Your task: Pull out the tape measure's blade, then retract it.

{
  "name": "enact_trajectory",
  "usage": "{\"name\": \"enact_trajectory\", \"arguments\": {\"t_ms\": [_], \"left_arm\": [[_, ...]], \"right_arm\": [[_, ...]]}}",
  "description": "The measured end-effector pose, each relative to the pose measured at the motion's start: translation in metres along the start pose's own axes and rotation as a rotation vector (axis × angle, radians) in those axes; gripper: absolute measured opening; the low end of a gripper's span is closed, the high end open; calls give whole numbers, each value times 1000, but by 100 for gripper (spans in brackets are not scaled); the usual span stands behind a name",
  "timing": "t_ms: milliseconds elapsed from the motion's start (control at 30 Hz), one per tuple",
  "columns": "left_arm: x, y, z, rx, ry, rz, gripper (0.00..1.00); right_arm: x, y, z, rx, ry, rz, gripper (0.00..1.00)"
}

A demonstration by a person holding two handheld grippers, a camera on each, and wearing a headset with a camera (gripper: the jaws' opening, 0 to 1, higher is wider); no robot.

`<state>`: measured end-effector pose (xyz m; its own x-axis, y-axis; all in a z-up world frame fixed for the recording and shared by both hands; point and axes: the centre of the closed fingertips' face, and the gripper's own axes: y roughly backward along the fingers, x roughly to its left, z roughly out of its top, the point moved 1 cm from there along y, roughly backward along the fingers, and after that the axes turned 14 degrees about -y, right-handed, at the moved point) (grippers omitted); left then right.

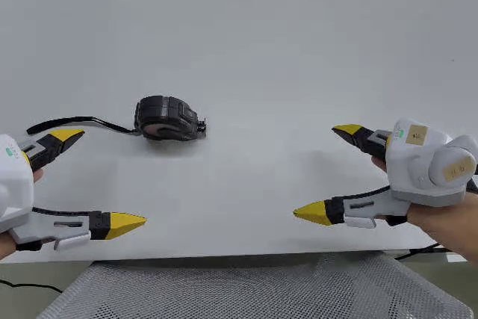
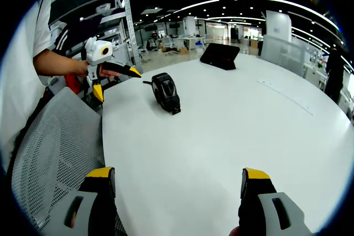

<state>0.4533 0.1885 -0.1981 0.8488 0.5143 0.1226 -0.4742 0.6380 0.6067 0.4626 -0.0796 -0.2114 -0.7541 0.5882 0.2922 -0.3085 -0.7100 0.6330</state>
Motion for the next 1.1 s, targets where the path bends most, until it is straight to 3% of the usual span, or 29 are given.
{"name": "enact_trajectory", "arguments": {"t_ms": [367, 1100], "left_arm": [[1, 0, -3, 5, 2, -3, 99], [17, -10, -2, 1, 3, -13, 99]], "right_arm": [[3, -2, -1, 7, 1, 5, 94], [-3, -11, 9, 33, 44, 29, 93]]}}
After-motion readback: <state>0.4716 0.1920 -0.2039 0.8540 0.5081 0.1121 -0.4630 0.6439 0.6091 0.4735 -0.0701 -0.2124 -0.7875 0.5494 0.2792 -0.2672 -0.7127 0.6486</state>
